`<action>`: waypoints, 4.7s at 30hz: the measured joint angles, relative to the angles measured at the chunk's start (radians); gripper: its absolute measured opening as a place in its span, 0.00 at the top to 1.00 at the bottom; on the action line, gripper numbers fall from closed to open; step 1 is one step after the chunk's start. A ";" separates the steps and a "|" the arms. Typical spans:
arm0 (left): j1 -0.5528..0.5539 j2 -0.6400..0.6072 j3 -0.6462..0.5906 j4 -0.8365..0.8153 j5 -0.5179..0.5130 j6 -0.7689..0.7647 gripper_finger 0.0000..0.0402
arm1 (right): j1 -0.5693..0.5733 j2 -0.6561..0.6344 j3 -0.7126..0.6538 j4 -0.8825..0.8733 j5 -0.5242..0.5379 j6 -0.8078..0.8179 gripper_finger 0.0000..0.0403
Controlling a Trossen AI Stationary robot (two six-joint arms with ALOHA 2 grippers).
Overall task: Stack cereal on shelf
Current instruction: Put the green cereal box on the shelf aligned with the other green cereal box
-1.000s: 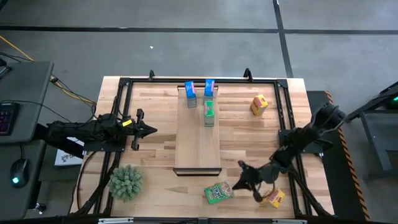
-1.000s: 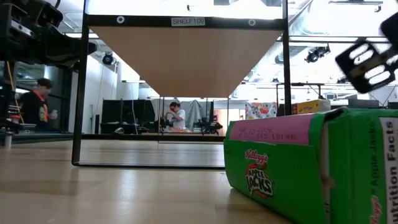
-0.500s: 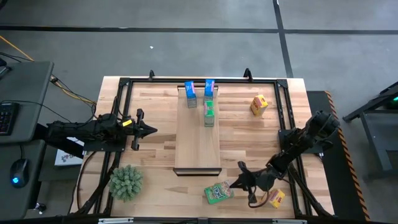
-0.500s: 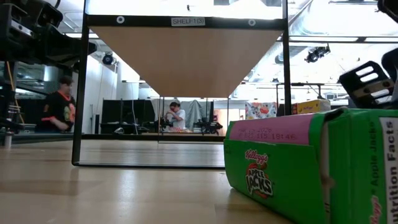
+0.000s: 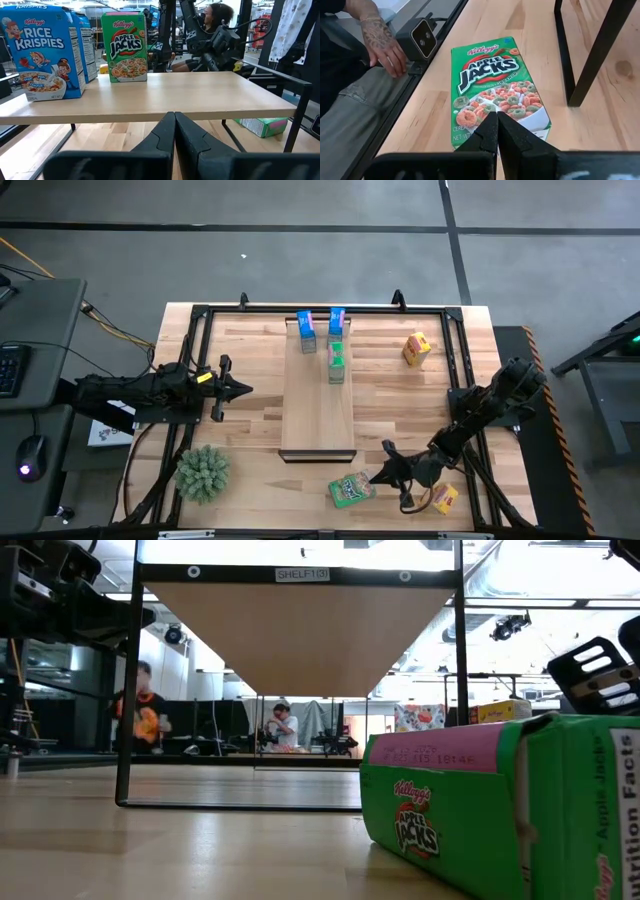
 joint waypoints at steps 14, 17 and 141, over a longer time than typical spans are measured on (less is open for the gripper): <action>0.000 0.000 0.000 0.000 0.000 0.000 0.99 | -0.002 -0.001 0.000 -0.027 0.000 0.016 1.00; 0.000 0.000 0.000 0.000 0.000 0.000 0.99 | -0.002 -0.001 0.000 -0.030 0.000 0.019 1.00; 0.000 0.000 0.000 0.000 0.000 0.000 0.99 | -0.050 -0.035 0.000 -0.142 -0.123 0.068 1.00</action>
